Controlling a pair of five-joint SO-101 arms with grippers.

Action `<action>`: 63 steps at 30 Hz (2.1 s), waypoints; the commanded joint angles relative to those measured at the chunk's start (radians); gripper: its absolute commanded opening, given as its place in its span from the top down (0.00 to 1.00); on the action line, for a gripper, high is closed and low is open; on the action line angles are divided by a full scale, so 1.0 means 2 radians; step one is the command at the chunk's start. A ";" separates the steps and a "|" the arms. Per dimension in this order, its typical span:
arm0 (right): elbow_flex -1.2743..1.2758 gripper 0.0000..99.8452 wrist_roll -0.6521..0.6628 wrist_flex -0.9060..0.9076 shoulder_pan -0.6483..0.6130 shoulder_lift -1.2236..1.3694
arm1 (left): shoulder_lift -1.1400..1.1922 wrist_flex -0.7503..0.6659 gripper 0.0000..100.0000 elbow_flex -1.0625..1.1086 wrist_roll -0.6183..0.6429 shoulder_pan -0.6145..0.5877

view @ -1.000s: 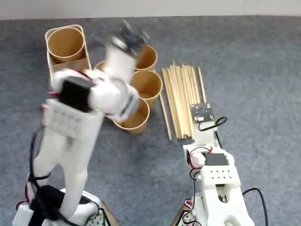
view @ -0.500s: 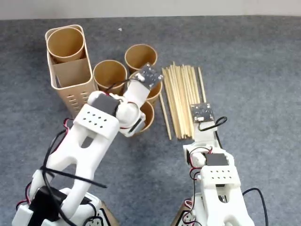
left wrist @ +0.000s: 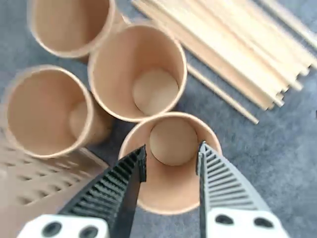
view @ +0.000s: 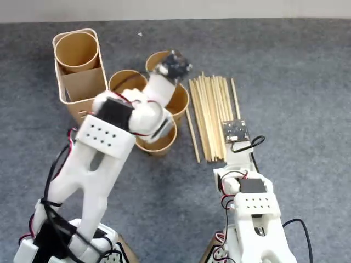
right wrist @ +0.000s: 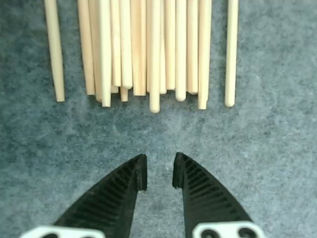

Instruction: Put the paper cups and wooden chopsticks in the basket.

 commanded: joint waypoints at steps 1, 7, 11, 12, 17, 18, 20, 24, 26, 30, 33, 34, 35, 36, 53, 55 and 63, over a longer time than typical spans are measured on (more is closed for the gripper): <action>-0.001 0.89 -0.002 -0.007 0.000 0.001 | -0.015 0.050 0.81 -0.038 -0.001 -0.035; -0.001 0.89 -0.002 -0.007 0.000 0.001 | -0.015 0.072 0.81 0.003 0.029 -0.105; -0.001 0.89 -0.002 -0.007 0.000 0.001 | -0.015 0.052 0.80 0.046 0.030 -0.109; -0.001 0.89 -0.002 -0.007 0.000 0.001 | -0.015 0.038 0.80 0.055 0.030 -0.109; -0.001 0.89 -0.002 -0.007 0.000 0.001 | -0.014 -0.027 0.81 0.097 0.031 -0.109; -0.001 0.89 -0.002 -0.007 0.000 0.001 | -0.014 -0.039 0.81 0.105 0.031 -0.109; -0.001 0.89 -0.002 -0.007 -0.001 0.001 | -0.014 -0.068 0.81 0.126 0.031 -0.106; -0.001 0.89 -0.002 -0.007 -0.001 0.001 | -0.014 -0.117 0.81 0.171 0.031 -0.083; -0.001 0.89 -0.002 -0.007 -0.001 0.001 | -0.014 -0.142 0.81 0.192 0.031 -0.070; -0.001 0.89 -0.002 -0.007 -0.001 0.001 | -0.014 -0.168 0.90 0.213 0.028 -0.043; -0.001 0.89 -0.002 -0.007 -0.001 0.001 | -0.015 -0.170 1.00 0.206 0.028 -0.025; -0.001 0.89 -0.002 -0.007 -0.001 0.001 | -0.015 -0.166 0.99 0.194 0.027 -0.020; -0.001 0.89 -0.002 -0.007 0.000 0.001 | -0.015 -0.166 0.99 0.180 0.020 -0.014; -0.001 0.89 -0.002 -0.007 0.000 0.001 | -0.016 -0.160 1.00 0.163 0.012 -0.010; -0.001 0.89 -0.002 -0.007 0.000 0.001 | -0.015 0.171 1.00 -0.399 -0.006 -0.068; -0.001 0.89 -0.002 -0.007 0.000 0.001 | -0.014 0.170 1.00 -0.412 -0.022 -0.117; -0.001 0.89 -0.002 -0.007 0.000 0.001 | 0.099 0.052 1.00 -0.403 -0.030 -0.257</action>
